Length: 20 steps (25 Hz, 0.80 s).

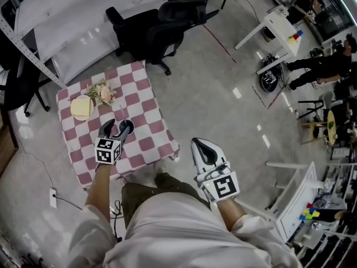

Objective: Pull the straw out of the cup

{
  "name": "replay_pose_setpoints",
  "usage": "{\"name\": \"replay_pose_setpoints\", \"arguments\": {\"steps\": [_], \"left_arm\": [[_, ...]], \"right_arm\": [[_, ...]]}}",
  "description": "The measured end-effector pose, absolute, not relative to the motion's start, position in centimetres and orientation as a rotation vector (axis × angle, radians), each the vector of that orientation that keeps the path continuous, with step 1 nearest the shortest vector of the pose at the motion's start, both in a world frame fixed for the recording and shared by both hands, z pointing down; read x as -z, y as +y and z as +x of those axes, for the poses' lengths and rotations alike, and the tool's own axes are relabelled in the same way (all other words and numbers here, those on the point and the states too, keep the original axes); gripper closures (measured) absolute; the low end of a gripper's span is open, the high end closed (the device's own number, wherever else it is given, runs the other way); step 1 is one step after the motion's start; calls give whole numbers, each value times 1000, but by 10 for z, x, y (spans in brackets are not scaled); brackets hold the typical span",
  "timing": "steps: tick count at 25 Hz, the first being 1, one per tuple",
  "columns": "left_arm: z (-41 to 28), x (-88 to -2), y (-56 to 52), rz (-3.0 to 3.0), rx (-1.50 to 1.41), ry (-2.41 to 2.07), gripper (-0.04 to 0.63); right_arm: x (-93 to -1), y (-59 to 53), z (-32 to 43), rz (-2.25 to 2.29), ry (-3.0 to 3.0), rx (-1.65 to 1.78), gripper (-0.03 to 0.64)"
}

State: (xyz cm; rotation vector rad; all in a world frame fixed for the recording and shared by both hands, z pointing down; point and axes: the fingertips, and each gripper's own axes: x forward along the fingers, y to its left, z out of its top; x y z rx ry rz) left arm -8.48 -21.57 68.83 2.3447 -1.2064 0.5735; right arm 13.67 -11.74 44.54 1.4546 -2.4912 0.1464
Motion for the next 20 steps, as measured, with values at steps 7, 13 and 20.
{"name": "replay_pose_setpoints", "arguments": {"steps": [7, 13, 20], "left_arm": [[-84, -712, -230, 2310, -619, -1189, 311], [-82, -733, -237, 2286, -664, -1164, 311], [-78, -751, -243, 2263, -695, -1135, 311]], "right_arm": [[-446, -116, 149, 1482, -2456, -148, 614], [-449, -114, 157, 1493, -2430, -147, 614], [-449, -114, 168, 1511, -2399, -148, 614]]}}
